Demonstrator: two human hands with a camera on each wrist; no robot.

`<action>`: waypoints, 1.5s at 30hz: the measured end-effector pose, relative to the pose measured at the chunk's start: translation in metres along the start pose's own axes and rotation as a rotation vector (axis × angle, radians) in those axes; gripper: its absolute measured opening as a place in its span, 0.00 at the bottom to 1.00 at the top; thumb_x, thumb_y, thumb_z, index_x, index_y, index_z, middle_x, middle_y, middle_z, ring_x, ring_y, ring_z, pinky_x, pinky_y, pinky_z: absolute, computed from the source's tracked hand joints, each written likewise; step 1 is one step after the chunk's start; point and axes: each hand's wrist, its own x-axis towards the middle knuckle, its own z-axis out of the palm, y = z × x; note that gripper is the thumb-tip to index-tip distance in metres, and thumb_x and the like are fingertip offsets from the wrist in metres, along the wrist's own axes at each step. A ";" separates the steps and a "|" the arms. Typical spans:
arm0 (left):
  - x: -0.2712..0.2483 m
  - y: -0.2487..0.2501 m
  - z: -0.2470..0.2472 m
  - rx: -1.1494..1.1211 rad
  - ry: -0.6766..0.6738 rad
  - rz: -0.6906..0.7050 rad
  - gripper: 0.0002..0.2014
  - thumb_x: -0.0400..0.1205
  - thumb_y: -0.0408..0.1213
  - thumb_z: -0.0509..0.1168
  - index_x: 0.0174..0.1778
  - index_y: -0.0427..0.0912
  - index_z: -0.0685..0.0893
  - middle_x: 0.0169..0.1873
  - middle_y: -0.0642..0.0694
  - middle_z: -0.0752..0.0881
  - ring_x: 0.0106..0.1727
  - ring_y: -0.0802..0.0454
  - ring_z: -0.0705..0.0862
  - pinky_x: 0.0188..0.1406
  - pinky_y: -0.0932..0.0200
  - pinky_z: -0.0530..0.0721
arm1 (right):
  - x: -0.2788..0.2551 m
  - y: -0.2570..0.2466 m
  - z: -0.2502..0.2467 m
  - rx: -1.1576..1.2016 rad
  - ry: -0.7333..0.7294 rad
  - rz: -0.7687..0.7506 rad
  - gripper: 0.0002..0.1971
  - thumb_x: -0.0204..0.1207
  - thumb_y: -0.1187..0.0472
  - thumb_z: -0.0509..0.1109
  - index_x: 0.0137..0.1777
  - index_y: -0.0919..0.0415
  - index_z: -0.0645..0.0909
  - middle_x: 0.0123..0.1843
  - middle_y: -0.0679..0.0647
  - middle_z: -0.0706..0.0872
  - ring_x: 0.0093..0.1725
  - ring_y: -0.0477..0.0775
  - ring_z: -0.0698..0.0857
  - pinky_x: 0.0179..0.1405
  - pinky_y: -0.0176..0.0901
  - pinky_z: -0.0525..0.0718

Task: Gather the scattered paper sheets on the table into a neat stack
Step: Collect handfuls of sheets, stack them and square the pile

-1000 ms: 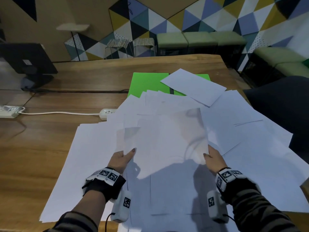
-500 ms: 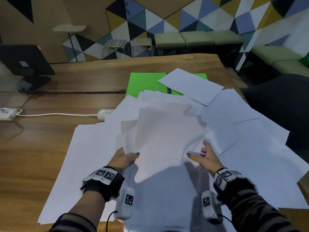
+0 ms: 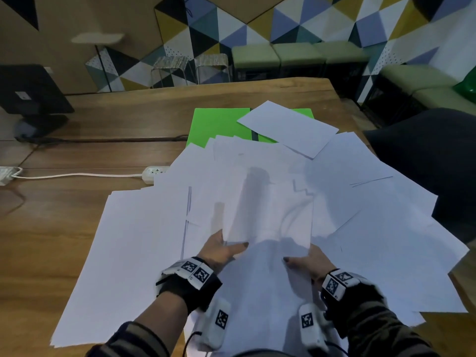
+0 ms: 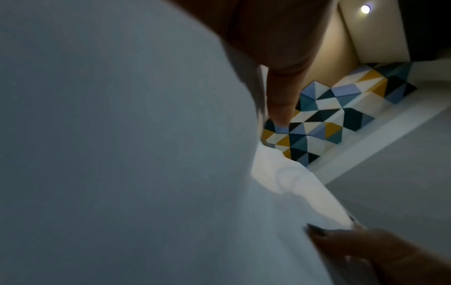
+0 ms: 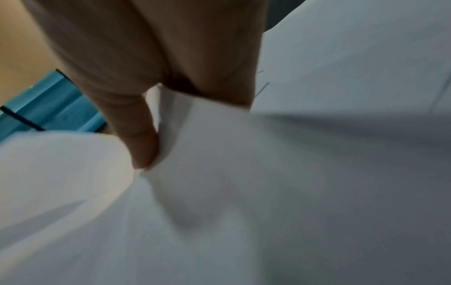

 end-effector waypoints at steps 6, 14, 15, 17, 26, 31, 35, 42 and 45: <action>0.033 0.010 -0.038 0.299 0.385 0.023 0.22 0.77 0.44 0.70 0.64 0.38 0.78 0.54 0.33 0.86 0.45 0.42 0.84 0.48 0.52 0.83 | 0.013 0.013 -0.048 0.159 0.252 0.041 0.09 0.65 0.77 0.75 0.44 0.68 0.84 0.37 0.55 0.88 0.50 0.60 0.83 0.51 0.49 0.80; 0.058 0.014 -0.029 0.705 0.434 -0.038 0.34 0.74 0.42 0.72 0.74 0.41 0.66 0.68 0.34 0.75 0.65 0.36 0.78 0.61 0.48 0.79 | 0.014 0.017 -0.056 0.001 0.345 0.136 0.17 0.69 0.74 0.73 0.58 0.74 0.80 0.52 0.64 0.84 0.53 0.60 0.81 0.52 0.48 0.77; 0.059 0.015 -0.025 0.710 0.417 -0.044 0.35 0.74 0.42 0.72 0.74 0.40 0.65 0.68 0.34 0.74 0.65 0.36 0.78 0.58 0.51 0.78 | 0.014 0.016 -0.056 -0.019 0.343 0.134 0.16 0.70 0.74 0.73 0.57 0.74 0.79 0.51 0.63 0.83 0.52 0.59 0.80 0.51 0.47 0.76; 0.060 0.017 -0.018 0.726 0.374 -0.078 0.32 0.75 0.43 0.71 0.71 0.39 0.66 0.64 0.38 0.76 0.64 0.38 0.78 0.51 0.56 0.74 | 0.012 0.013 -0.055 -0.054 0.334 0.134 0.11 0.70 0.73 0.72 0.52 0.69 0.78 0.50 0.62 0.82 0.51 0.59 0.79 0.49 0.46 0.75; 0.047 0.009 -0.017 0.812 0.038 -0.065 0.08 0.79 0.34 0.65 0.49 0.35 0.85 0.44 0.38 0.87 0.46 0.42 0.86 0.42 0.56 0.83 | 0.008 0.007 -0.058 0.063 0.311 0.138 0.11 0.69 0.77 0.71 0.50 0.70 0.78 0.52 0.65 0.82 0.52 0.63 0.80 0.47 0.48 0.75; 0.027 0.008 -0.036 0.747 -0.123 -0.220 0.12 0.71 0.30 0.70 0.23 0.44 0.78 0.17 0.53 0.75 0.17 0.60 0.72 0.13 0.74 0.65 | 0.014 -0.011 -0.064 0.121 0.384 0.112 0.12 0.70 0.75 0.72 0.53 0.69 0.78 0.56 0.64 0.83 0.52 0.58 0.80 0.49 0.46 0.74; 0.009 0.010 -0.040 0.572 -0.221 -0.332 0.17 0.77 0.39 0.70 0.21 0.47 0.77 0.13 0.54 0.70 0.14 0.59 0.65 0.16 0.70 0.62 | 0.015 -0.012 -0.049 -0.114 0.314 0.140 0.13 0.70 0.72 0.72 0.54 0.69 0.80 0.53 0.63 0.84 0.56 0.61 0.82 0.52 0.47 0.76; 0.025 -0.001 -0.031 0.286 0.091 -0.174 0.33 0.71 0.61 0.70 0.59 0.34 0.83 0.48 0.43 0.87 0.46 0.40 0.87 0.50 0.47 0.84 | 0.001 -0.007 -0.019 -0.192 0.134 0.133 0.13 0.69 0.72 0.72 0.54 0.65 0.80 0.55 0.63 0.85 0.54 0.59 0.82 0.62 0.53 0.79; 0.021 0.000 -0.022 0.405 0.013 -0.013 0.26 0.64 0.55 0.70 0.50 0.38 0.83 0.46 0.41 0.86 0.50 0.45 0.83 0.55 0.51 0.81 | -0.002 -0.008 -0.022 -0.195 0.114 0.120 0.13 0.69 0.72 0.73 0.53 0.65 0.79 0.55 0.64 0.85 0.55 0.60 0.83 0.60 0.51 0.79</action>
